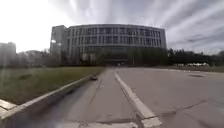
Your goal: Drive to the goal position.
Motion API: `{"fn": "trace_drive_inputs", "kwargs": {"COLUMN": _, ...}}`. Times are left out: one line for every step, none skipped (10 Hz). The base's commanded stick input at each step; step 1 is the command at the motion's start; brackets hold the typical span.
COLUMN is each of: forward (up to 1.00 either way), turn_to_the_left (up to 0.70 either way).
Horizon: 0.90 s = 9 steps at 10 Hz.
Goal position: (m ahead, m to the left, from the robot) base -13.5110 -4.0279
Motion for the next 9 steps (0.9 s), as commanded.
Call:
{"fn": "trace_drive_inputs", "kwargs": {"forward": 0.85, "turn_to_the_left": 0.0}}
{"fn": "trace_drive_inputs", "kwargs": {"forward": 0.85, "turn_to_the_left": -0.08}}
{"fn": "trace_drive_inputs", "kwargs": {"forward": 0.85, "turn_to_the_left": -0.16}}
{"fn": "trace_drive_inputs", "kwargs": {"forward": 0.85, "turn_to_the_left": 0.0}}
{"fn": "trace_drive_inputs", "kwargs": {"forward": 0.85, "turn_to_the_left": 0.0}}
{"fn": "trace_drive_inputs", "kwargs": {"forward": 0.85, "turn_to_the_left": 0.0}}
{"fn": "trace_drive_inputs", "kwargs": {"forward": 0.85, "turn_to_the_left": 0.0}}
{"fn": "trace_drive_inputs", "kwargs": {"forward": 0.85, "turn_to_the_left": 0.0}}
{"fn": "trace_drive_inputs", "kwargs": {"forward": 0.85, "turn_to_the_left": 0.0}}
